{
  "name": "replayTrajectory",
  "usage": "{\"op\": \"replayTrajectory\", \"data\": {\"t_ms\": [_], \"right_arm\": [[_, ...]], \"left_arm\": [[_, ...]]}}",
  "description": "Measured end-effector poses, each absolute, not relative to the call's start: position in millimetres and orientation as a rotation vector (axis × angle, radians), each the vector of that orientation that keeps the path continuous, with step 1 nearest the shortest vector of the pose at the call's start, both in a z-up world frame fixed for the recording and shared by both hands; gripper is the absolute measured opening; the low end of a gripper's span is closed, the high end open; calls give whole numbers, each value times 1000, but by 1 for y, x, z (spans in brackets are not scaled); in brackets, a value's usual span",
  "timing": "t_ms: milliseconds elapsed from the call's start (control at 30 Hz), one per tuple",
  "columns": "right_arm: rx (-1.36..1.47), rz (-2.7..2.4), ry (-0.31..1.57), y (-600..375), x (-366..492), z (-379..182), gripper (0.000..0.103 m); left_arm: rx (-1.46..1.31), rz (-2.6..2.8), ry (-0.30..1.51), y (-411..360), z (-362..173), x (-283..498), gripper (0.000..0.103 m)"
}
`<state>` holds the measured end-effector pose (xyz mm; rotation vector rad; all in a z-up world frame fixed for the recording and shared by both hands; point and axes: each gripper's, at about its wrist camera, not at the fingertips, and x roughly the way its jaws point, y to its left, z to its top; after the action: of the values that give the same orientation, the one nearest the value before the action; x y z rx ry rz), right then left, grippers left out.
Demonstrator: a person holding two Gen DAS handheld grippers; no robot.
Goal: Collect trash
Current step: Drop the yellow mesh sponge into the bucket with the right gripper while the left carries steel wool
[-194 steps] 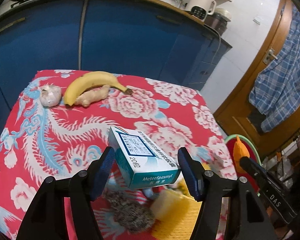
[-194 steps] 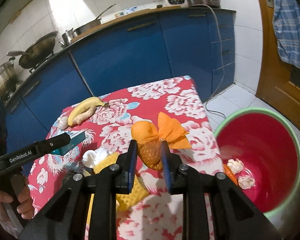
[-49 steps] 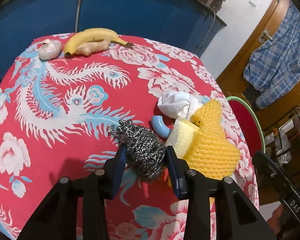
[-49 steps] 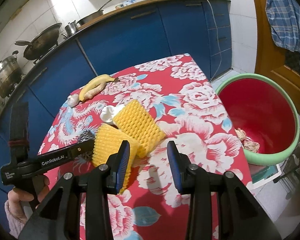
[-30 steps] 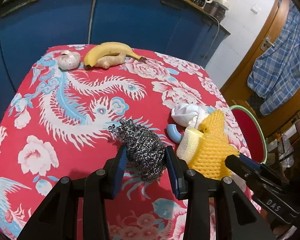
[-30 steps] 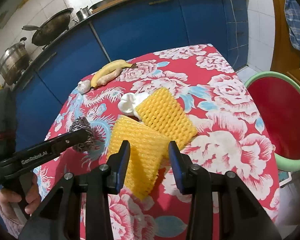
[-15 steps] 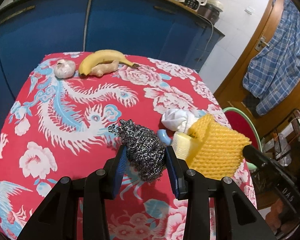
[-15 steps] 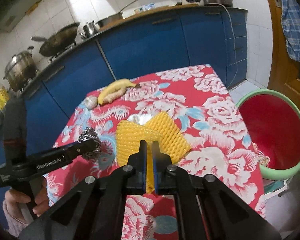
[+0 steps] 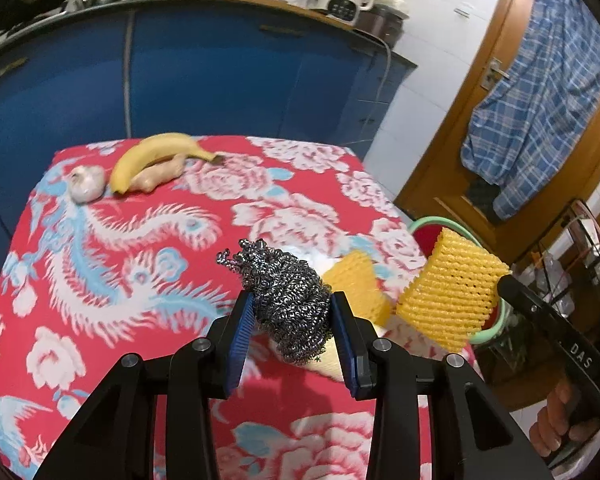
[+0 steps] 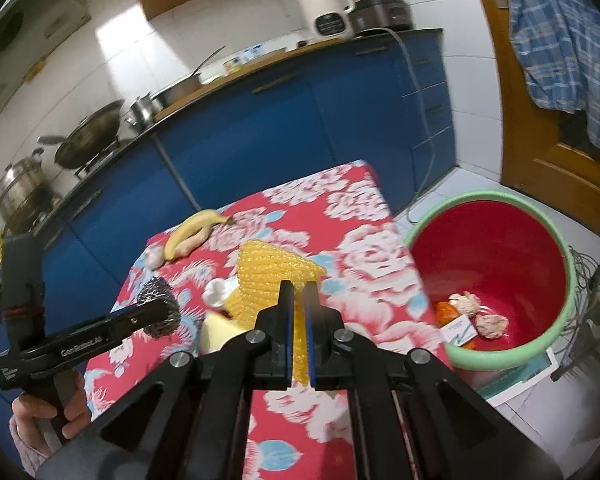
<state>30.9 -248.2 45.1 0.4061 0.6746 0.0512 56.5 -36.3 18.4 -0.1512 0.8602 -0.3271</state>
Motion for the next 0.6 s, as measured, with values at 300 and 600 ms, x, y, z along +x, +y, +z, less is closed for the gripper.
{"op": "replayTrajectory", "data": {"t_ms": [300, 600], "right_arm": [[416, -83, 633, -293, 20, 48, 7], [431, -220, 638, -339, 14, 35, 7]], "left_arm": [[-104, -407, 837, -82, 31, 63, 40], [-78, -464, 844, -124, 30, 72, 40]]}}
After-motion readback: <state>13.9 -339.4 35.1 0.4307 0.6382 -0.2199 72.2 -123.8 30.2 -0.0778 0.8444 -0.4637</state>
